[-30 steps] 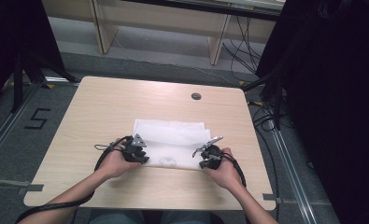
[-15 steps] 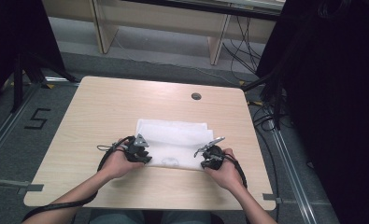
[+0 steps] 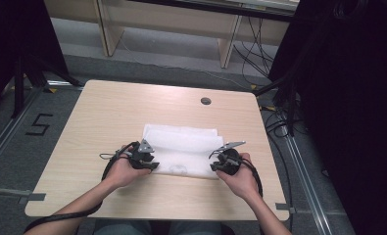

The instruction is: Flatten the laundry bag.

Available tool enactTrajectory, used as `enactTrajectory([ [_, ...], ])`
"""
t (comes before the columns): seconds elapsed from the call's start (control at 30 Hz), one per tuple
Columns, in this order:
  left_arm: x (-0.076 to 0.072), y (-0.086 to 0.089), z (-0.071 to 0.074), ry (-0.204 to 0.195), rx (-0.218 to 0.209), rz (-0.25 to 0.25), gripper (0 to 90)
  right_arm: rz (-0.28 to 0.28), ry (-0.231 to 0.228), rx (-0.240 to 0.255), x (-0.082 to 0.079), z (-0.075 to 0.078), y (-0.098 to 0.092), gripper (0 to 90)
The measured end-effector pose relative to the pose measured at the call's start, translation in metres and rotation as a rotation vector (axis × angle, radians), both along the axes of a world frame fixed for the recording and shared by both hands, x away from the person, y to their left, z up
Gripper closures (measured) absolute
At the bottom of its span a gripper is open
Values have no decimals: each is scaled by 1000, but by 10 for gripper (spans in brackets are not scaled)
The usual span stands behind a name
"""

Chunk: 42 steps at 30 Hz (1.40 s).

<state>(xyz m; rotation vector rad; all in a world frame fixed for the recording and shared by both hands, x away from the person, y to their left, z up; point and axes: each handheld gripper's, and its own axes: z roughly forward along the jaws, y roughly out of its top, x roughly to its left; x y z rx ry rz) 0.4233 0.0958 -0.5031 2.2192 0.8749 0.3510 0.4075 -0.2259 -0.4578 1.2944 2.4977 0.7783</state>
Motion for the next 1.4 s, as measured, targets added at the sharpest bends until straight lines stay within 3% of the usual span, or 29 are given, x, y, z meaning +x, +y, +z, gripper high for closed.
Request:
enactTrajectory([
  [0.03,1,2,2,-4,-6,-1,611,-12,-2,24,-1,2,-1,778],
  [0.07,2,3,5,-2,-20,16,591,-28,-10,17,-2,5,-3,768],
  [0.1,6,8,10,0,-47,33,574,-19,-30,24,-3,5,-5,762],
  [0.13,8,11,13,0,-63,53,555,-23,-21,12,-5,8,-9,755],
  [0.17,11,14,16,3,-89,80,539,-38,-32,33,-6,8,-9,750],
  [0.2,14,18,18,2,-95,88,526,-18,-24,11,-7,10,-14,747],
  [0.27,21,27,24,-29,-94,123,516,-25,-6,23,-11,11,-18,741],
  [0.3,26,31,24,-44,-98,137,508,-45,-39,24,-13,9,-20,739],
  [0.33,32,35,25,-40,-105,171,505,-49,-33,17,-15,10,-23,738],
  [0.37,37,38,25,-38,-97,186,502,-46,-49,13,-17,8,-27,738],
  [0.4,42,40,25,-34,-80,194,500,-57,-26,14,-20,10,-29,737],
  [0.6,62,32,20,-31,-76,220,464,-73,-23,34,-21,6,-34,735],
  [0.7,72,24,18,-41,-35,232,440,-70,-5,28,-20,6,-33,734],
  [0.8,80,20,14,-21,-41,238,440,-54,-11,25,-20,5,-34,731],
  [0.83,83,19,12,-8,-47,251,440,-67,-20,45,-20,3,-33,730],
  [0.87,85,18,11,-3,-41,257,441,-67,1,29,-21,5,-34,730],
  [1.13,92,11,1,38,-53,287,489,-71,3,35,-21,5,-34,729],
  [1.23,92,7,-2,35,-29,279,521,-63,4,37,-20,5,-34,728],
  [1.27,92,6,-3,26,-3,263,542,-65,-12,50,-20,3,-33,728],
  [1.4,91,1,-2,6,41,244,622,-63,0,39,-20,4,-33,728],
])
